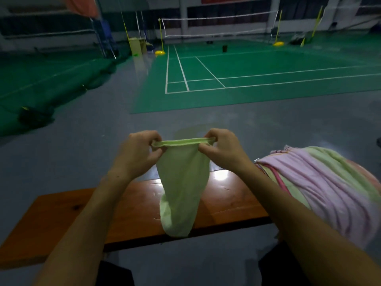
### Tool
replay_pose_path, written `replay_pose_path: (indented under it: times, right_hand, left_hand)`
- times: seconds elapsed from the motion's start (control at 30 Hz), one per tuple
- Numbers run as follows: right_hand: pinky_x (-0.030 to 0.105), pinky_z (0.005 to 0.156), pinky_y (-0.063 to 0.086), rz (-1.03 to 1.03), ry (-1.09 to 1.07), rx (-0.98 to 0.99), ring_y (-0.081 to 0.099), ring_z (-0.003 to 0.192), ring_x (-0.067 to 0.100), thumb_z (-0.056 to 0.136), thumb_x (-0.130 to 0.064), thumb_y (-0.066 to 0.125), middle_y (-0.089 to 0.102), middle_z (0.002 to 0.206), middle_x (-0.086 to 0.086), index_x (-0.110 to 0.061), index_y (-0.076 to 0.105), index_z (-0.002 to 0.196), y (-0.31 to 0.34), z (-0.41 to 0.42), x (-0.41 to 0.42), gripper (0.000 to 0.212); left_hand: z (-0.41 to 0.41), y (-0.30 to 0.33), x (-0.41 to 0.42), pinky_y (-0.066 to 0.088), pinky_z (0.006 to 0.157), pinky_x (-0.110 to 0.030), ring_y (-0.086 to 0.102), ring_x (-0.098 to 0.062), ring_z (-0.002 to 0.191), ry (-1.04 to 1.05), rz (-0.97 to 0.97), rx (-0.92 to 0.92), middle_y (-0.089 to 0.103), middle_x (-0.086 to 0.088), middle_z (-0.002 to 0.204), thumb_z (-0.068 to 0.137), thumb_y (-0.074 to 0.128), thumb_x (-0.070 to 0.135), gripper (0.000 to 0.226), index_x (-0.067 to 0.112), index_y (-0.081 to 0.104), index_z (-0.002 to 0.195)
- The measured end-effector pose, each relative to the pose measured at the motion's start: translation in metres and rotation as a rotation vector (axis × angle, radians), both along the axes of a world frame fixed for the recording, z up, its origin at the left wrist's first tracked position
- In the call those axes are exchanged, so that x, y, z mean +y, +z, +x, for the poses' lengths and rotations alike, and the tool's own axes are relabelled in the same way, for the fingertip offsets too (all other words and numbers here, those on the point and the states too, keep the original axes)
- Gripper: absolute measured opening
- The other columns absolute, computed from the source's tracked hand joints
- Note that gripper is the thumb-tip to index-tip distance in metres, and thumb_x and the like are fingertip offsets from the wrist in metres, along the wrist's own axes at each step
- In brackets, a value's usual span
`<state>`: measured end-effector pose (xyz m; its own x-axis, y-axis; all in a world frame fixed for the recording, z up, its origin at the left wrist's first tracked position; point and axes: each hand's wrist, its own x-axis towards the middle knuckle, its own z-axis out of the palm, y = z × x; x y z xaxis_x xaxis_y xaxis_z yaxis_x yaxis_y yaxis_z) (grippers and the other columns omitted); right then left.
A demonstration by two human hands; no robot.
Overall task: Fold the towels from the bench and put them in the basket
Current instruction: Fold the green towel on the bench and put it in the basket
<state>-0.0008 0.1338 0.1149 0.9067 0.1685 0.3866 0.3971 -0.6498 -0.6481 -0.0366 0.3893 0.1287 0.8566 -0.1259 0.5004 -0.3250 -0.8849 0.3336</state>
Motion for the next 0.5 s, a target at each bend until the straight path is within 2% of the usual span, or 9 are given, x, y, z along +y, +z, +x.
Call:
replay_pose_path:
  times: [0.1, 0.2, 0.23, 0.3, 0.37, 0.5]
  right_hand:
    - [0.030, 0.068, 0.051, 0.321, 0.088, 0.267, 0.063, 0.074, 0.014, 0.095, -0.021, 0.070, 0.069, 0.083, 0.002, -0.008, 0.073, 0.093, 0.015, -0.009, -0.008, 0.013]
    - [0.022, 0.071, 0.055, 0.519, 0.179, 0.387, 0.071, 0.083, 0.009, 0.097, -0.015, 0.070, 0.075, 0.094, 0.003, -0.013, 0.074, 0.098, 0.022, -0.026, -0.020, 0.004]
    - [0.021, 0.071, 0.057, 0.525, 0.194, 0.388, 0.072, 0.084, 0.008, 0.097, -0.014, 0.071, 0.076, 0.095, 0.003, -0.014, 0.073, 0.098, 0.024, -0.032, -0.024, 0.003]
    - [0.029, 0.076, 0.063, 0.525, 0.216, 0.387, 0.074, 0.088, 0.014, 0.096, -0.012, 0.073, 0.076, 0.098, 0.009, -0.011, 0.072, 0.102, 0.029, -0.046, -0.033, 0.006]
    - [0.035, 0.071, 0.064, 0.536, 0.255, 0.387, 0.074, 0.085, 0.022, 0.096, -0.011, 0.073, 0.075, 0.096, 0.013, -0.005, 0.070, 0.107, 0.034, -0.061, -0.040, 0.013]
    - [0.029, 0.058, 0.058, 0.508, 0.335, 0.339, 0.074, 0.073, 0.017, 0.098, -0.011, 0.070, 0.074, 0.086, 0.009, -0.001, 0.067, 0.111, 0.042, -0.082, -0.049, 0.016]
  left_hand:
    - [-0.015, 0.018, -0.003, 0.053, 0.069, -0.031, 0.065, -0.012, 0.074, -0.089, -0.431, 0.191, 0.071, -0.003, 0.085, 0.094, 0.076, 0.014, 0.008, 0.011, 0.069, 0.093]
    - [-0.036, 0.028, -0.010, 0.057, 0.076, -0.037, 0.068, -0.014, 0.083, -0.172, -0.713, 0.273, 0.072, -0.006, 0.089, 0.094, 0.076, 0.014, 0.012, 0.009, 0.067, 0.100]
    - [-0.043, 0.030, -0.013, 0.057, 0.075, -0.038, 0.070, -0.016, 0.085, -0.188, -0.751, 0.274, 0.074, -0.008, 0.091, 0.094, 0.076, 0.016, 0.014, 0.009, 0.067, 0.101]
    - [-0.059, 0.033, -0.018, 0.059, 0.073, -0.036, 0.074, -0.020, 0.087, -0.209, -0.774, 0.260, 0.078, -0.009, 0.094, 0.094, 0.074, 0.023, 0.017, 0.009, 0.067, 0.102]
    - [-0.073, 0.036, -0.023, 0.060, 0.069, -0.033, 0.076, -0.024, 0.086, -0.238, -0.796, 0.232, 0.079, -0.011, 0.095, 0.093, 0.073, 0.024, 0.018, 0.009, 0.068, 0.103]
    - [-0.092, 0.038, -0.028, 0.060, 0.058, -0.031, 0.076, -0.024, 0.076, -0.252, -0.899, 0.209, 0.079, -0.013, 0.089, 0.093, 0.071, 0.018, 0.017, 0.005, 0.067, 0.103]
